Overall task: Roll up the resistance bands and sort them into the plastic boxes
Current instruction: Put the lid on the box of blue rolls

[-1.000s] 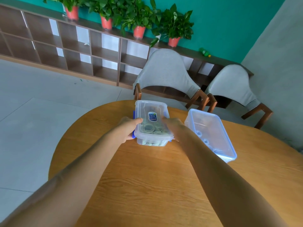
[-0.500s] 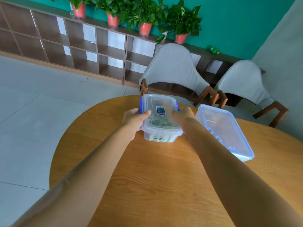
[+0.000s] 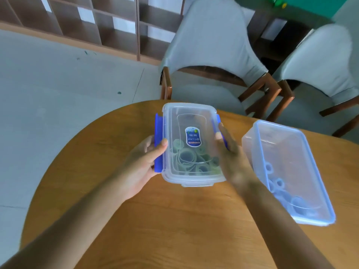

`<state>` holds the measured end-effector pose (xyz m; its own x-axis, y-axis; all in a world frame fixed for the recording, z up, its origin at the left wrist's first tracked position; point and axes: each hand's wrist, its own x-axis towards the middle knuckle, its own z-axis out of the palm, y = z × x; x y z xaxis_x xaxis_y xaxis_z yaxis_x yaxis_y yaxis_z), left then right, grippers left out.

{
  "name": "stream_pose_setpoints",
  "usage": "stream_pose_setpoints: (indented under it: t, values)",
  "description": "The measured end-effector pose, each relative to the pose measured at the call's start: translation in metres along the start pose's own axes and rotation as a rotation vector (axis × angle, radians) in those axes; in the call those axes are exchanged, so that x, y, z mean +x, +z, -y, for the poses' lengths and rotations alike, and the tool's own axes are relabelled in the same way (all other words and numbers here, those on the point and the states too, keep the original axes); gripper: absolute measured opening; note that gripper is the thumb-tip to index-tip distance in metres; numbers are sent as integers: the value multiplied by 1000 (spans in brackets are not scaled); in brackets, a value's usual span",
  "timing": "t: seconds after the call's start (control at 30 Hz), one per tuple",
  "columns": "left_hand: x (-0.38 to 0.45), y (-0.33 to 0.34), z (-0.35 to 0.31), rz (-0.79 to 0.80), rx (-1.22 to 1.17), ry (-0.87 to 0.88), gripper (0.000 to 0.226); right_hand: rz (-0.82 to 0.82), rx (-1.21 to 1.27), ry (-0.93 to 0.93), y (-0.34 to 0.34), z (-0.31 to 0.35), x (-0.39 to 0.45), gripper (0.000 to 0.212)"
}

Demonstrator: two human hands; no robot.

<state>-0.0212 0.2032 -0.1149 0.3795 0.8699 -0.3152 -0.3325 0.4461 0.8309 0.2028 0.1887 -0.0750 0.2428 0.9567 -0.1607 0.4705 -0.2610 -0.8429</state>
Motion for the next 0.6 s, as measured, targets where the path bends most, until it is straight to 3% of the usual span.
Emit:
stream_pose_setpoints:
  t: [0.2,0.37,0.6]
  values:
    - [-5,14,-18,-112,51,-147,56,35,72,190,-3,14,5,53]
    - [-8,17,-27,-176,42,-267,61,76,-78,361,-7,18,10,63]
    - [-10,23,-33,-192,5,-303,60,151,-33,240,-1,10,4,71]
